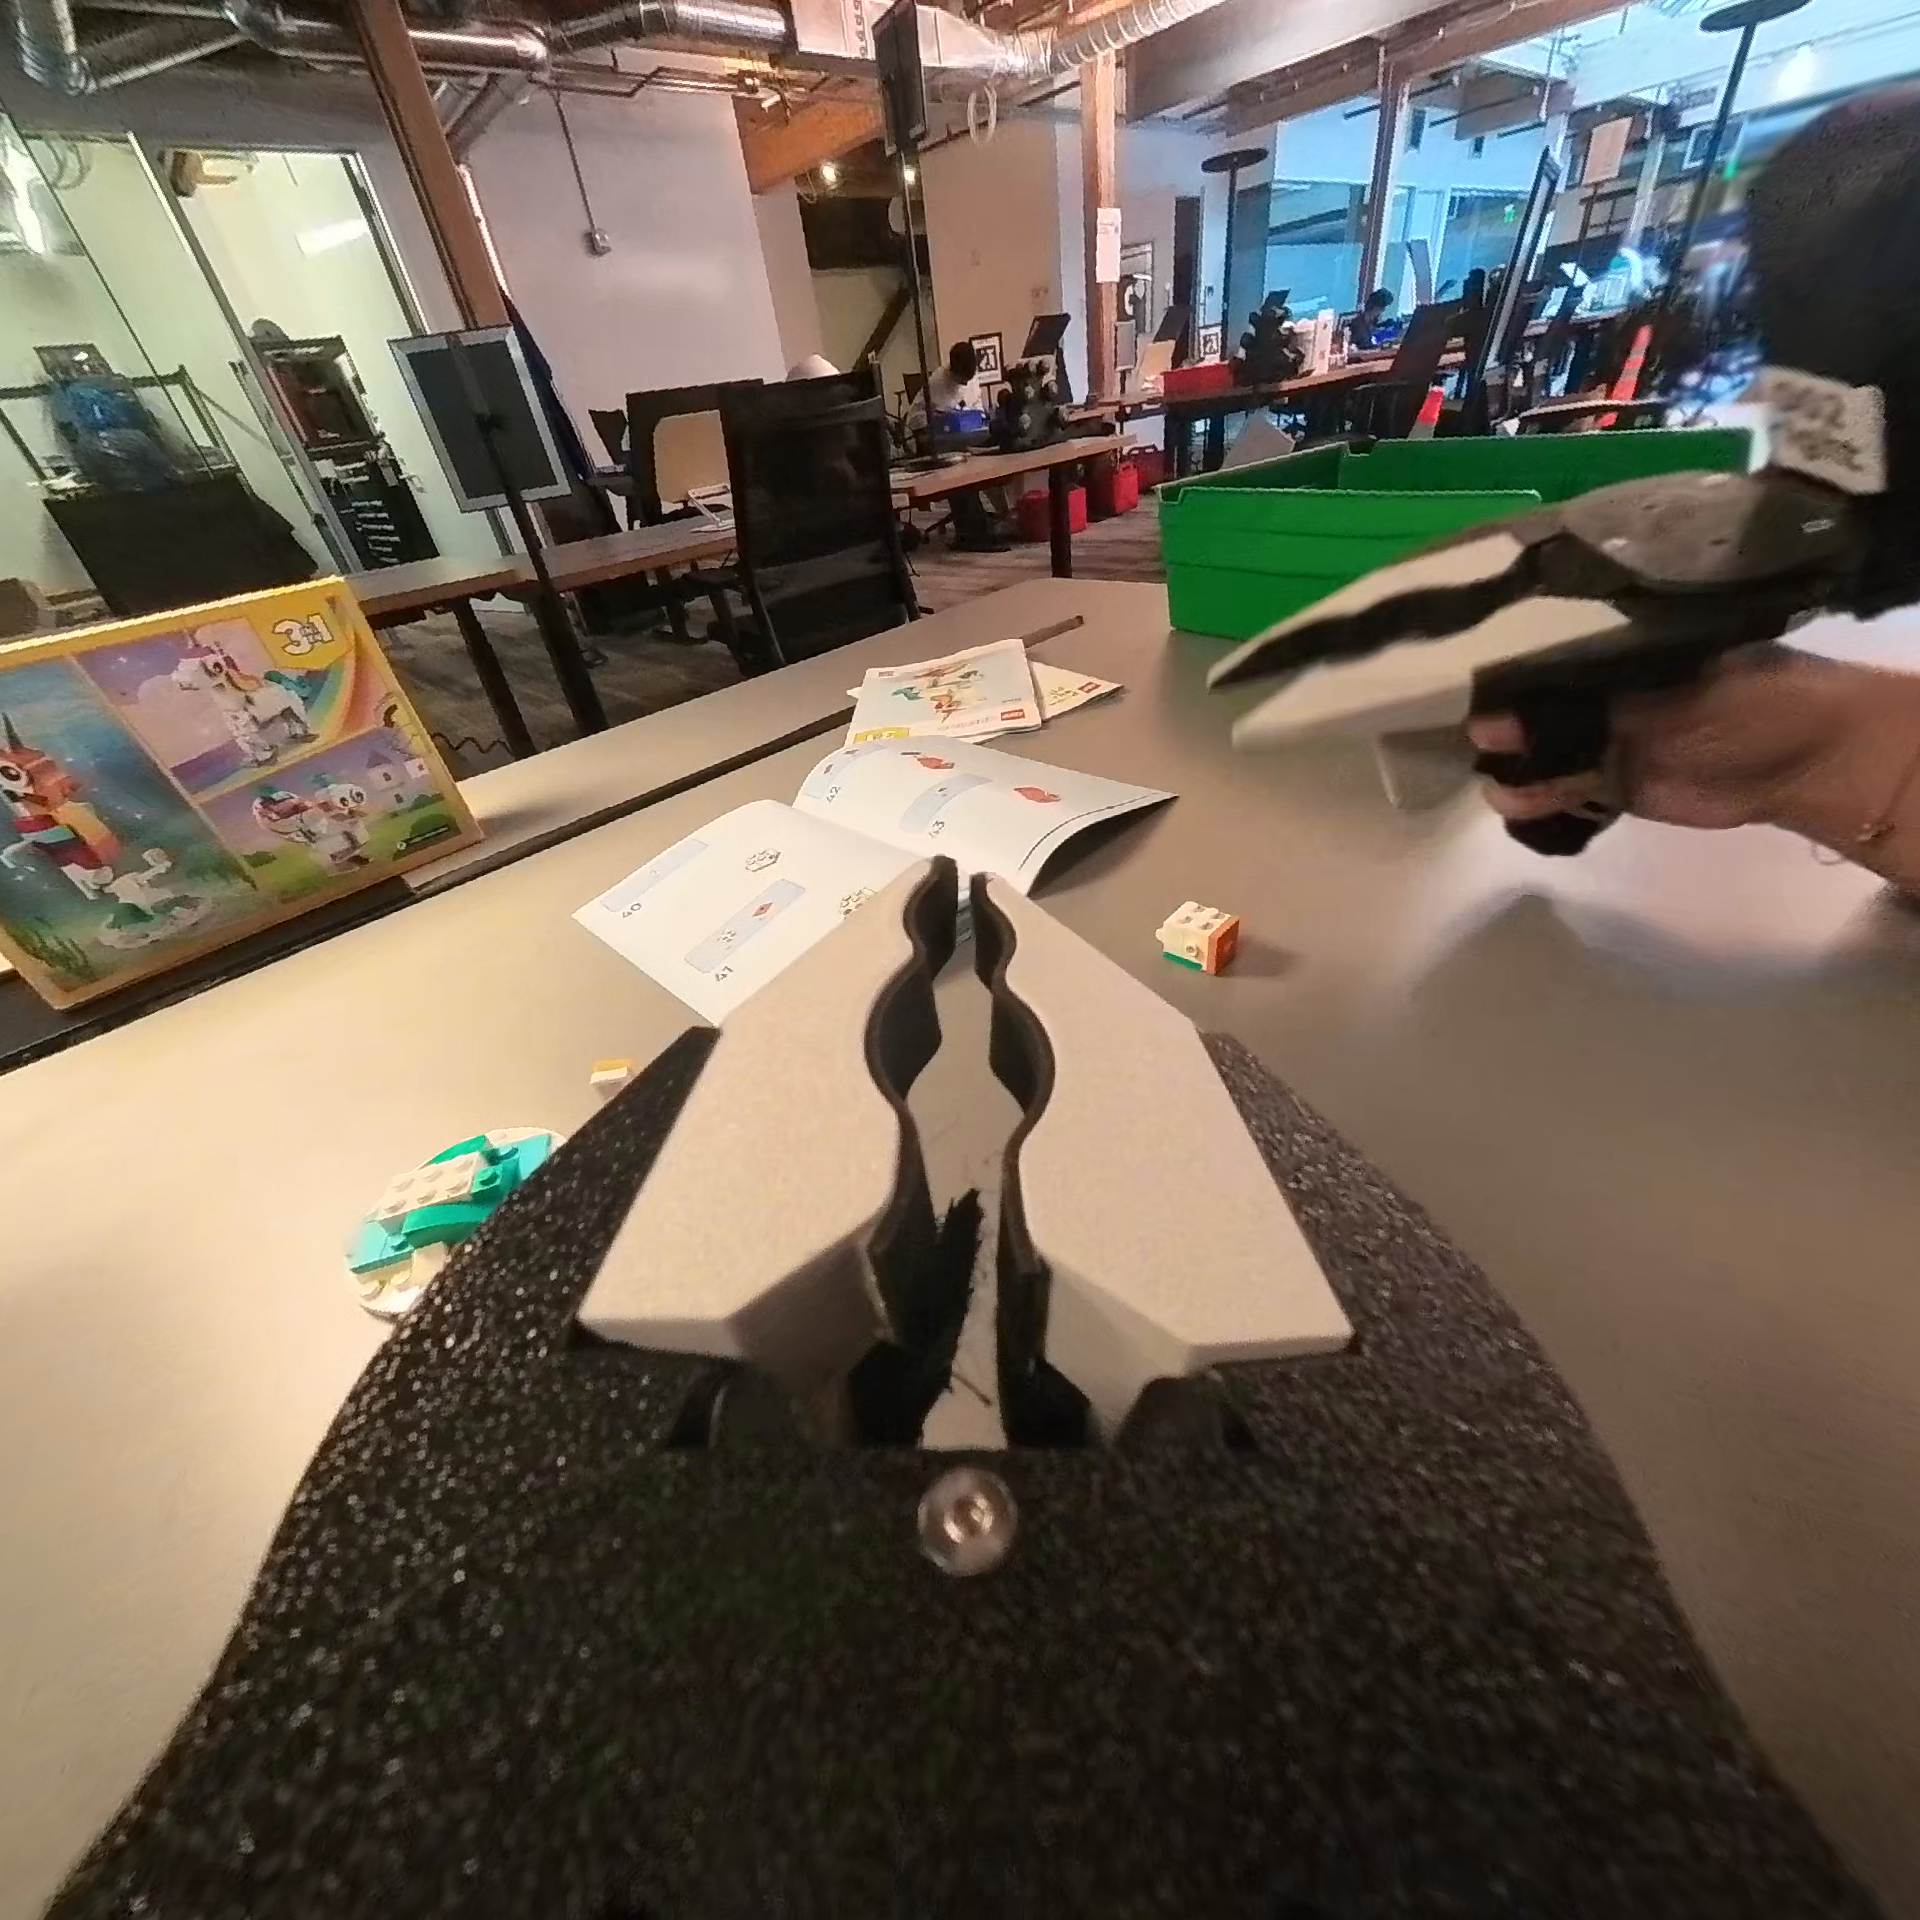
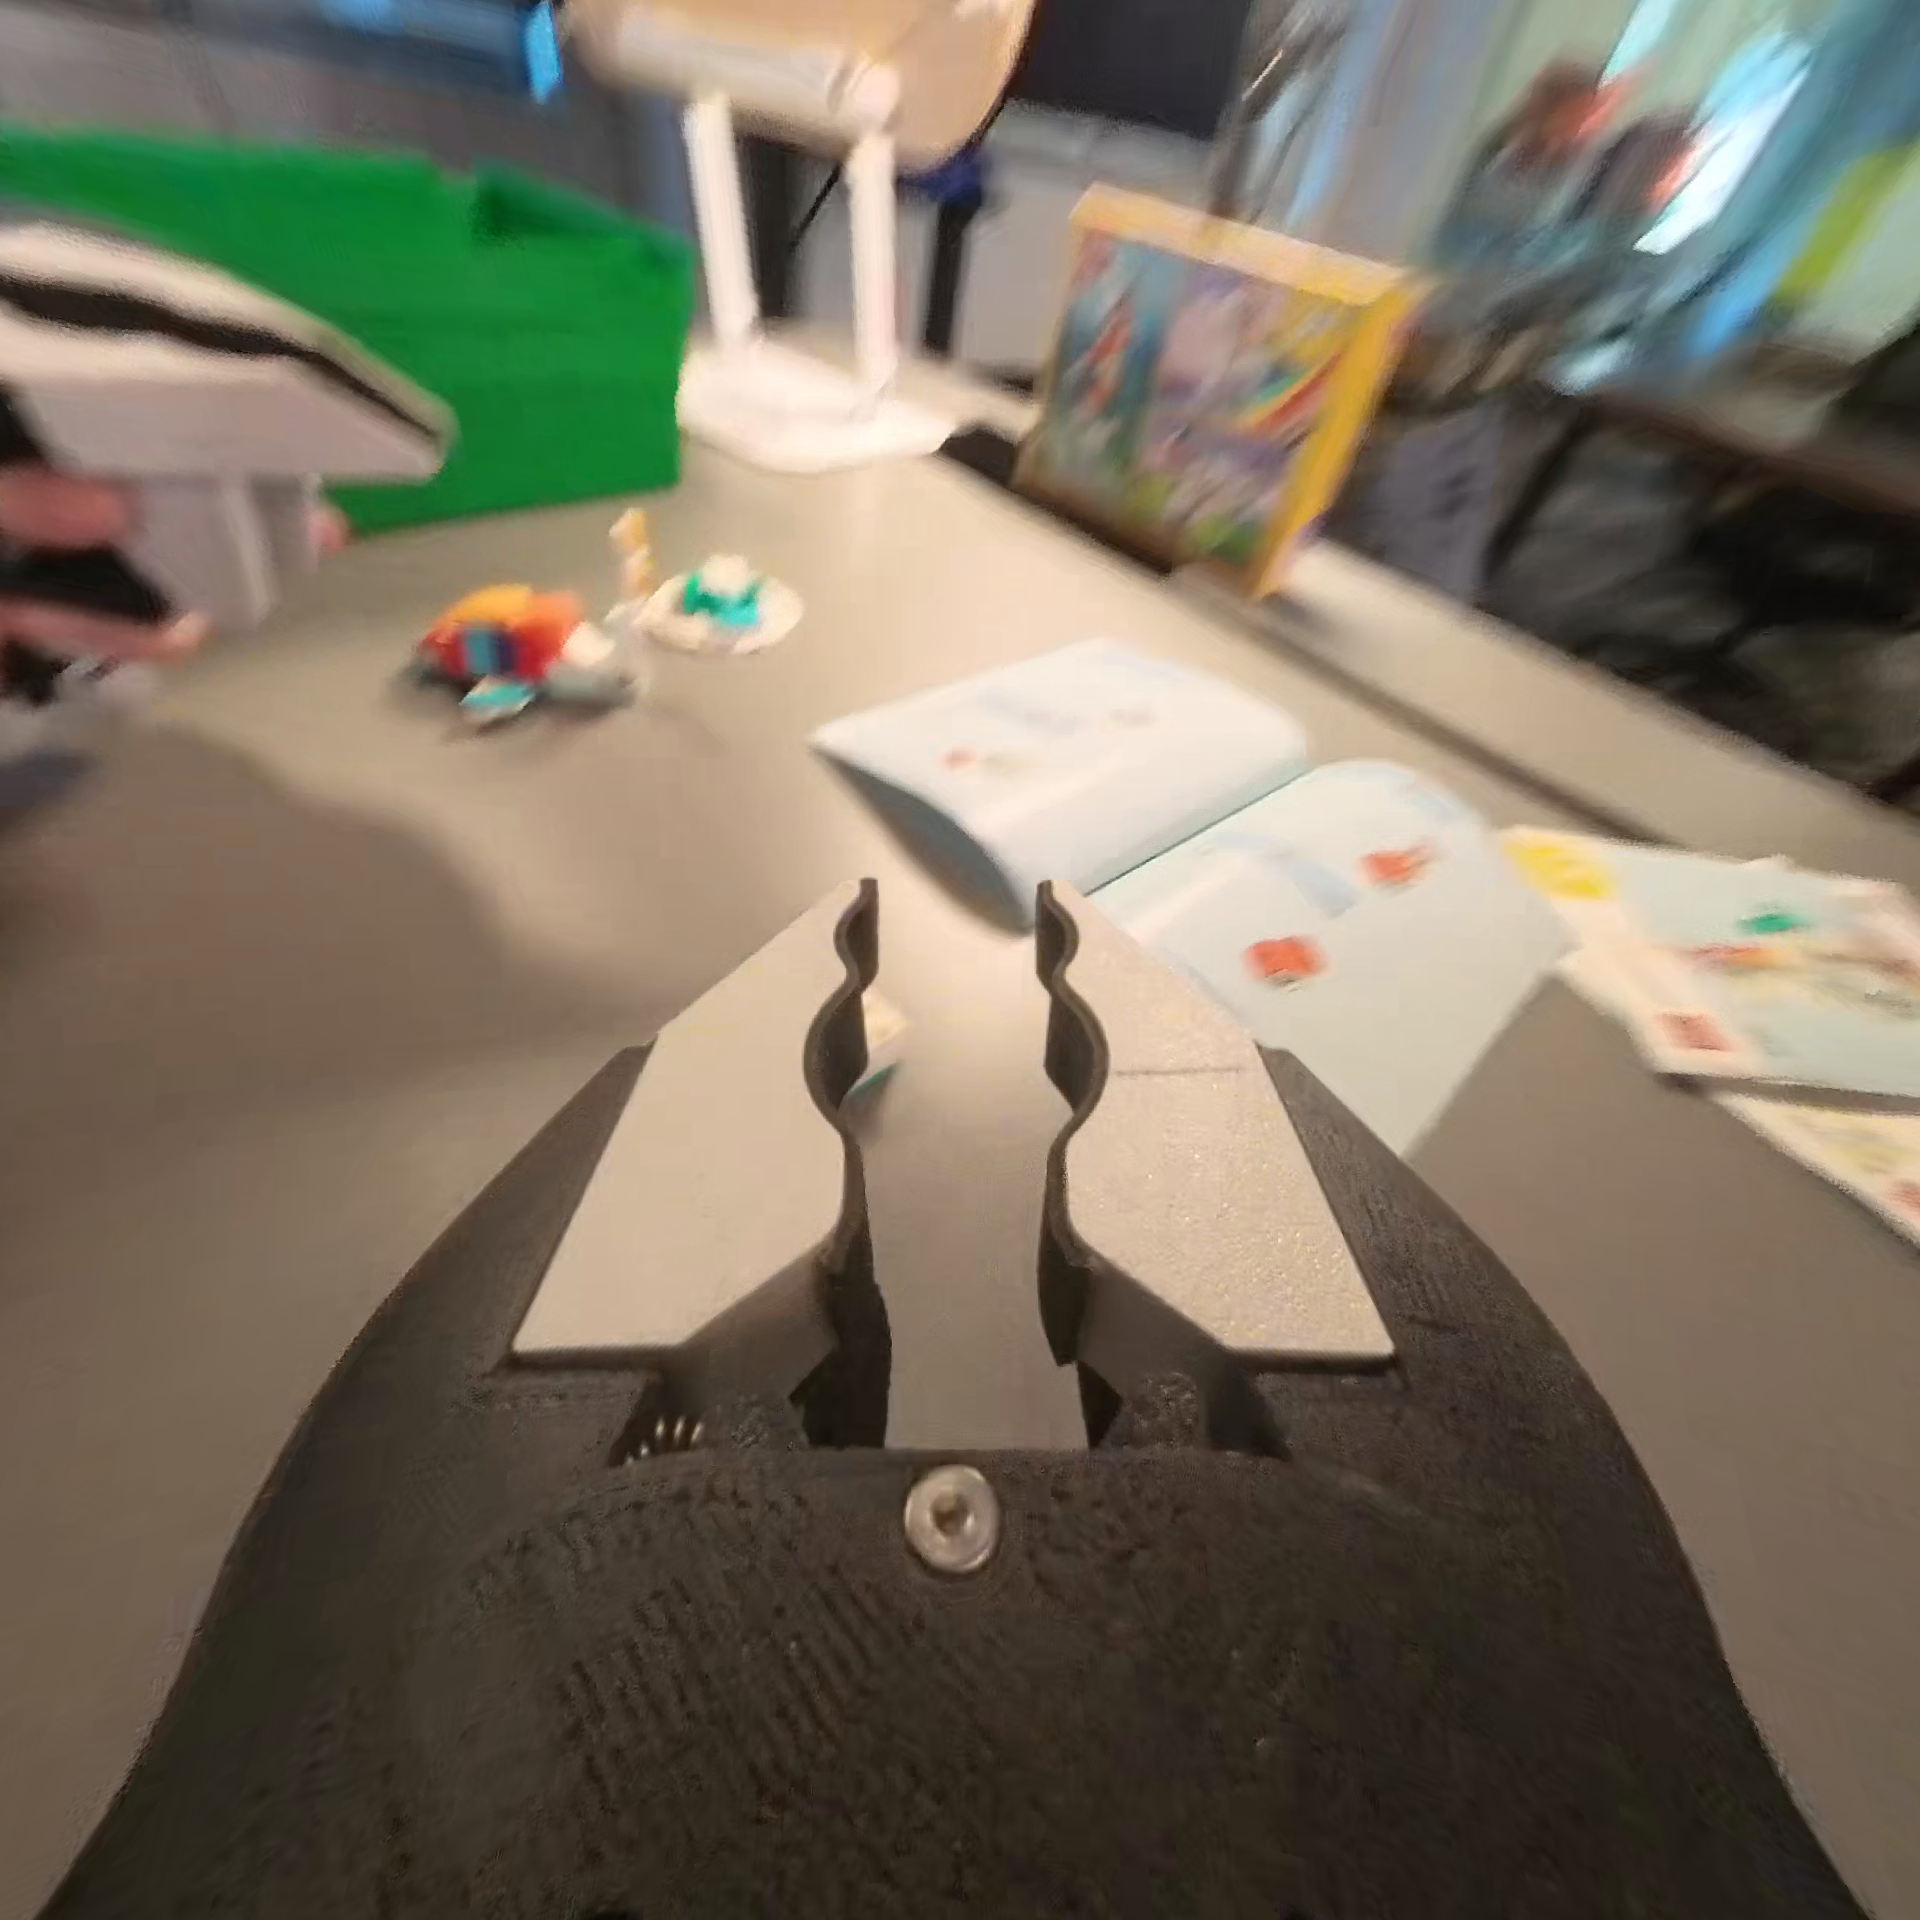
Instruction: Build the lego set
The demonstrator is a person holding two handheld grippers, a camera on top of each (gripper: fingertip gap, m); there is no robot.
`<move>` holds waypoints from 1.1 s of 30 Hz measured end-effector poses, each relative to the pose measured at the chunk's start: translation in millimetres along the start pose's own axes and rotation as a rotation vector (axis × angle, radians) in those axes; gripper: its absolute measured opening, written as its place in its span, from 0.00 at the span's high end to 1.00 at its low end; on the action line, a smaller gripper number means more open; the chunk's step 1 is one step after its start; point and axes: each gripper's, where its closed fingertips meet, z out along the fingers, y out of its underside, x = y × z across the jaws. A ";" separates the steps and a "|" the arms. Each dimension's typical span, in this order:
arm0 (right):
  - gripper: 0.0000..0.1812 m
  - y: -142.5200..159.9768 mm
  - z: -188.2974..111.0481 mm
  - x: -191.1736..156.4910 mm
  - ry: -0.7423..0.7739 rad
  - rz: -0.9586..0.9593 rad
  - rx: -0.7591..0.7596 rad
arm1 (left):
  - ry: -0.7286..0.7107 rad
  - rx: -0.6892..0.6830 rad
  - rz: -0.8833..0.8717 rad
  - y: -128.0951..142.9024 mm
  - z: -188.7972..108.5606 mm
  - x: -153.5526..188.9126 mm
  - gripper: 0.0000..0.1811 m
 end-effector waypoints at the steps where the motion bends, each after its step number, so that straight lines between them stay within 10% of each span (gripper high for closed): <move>1: 0.84 -11.4 -5.3 15.1 0.101 -0.025 0.075 | -0.001 0.000 -0.005 0.3 -0.1 -0.5 1.00; 9: 0.93 -48.1 -65.8 83.0 0.668 -0.178 0.371 | 0.009 0.026 -0.048 -2.0 0.0 -0.3 1.00; 33: 0.89 -37.5 18.0 120.0 0.570 -0.144 0.362 | -0.018 0.147 -0.070 -18.5 -4.3 -9.4 1.00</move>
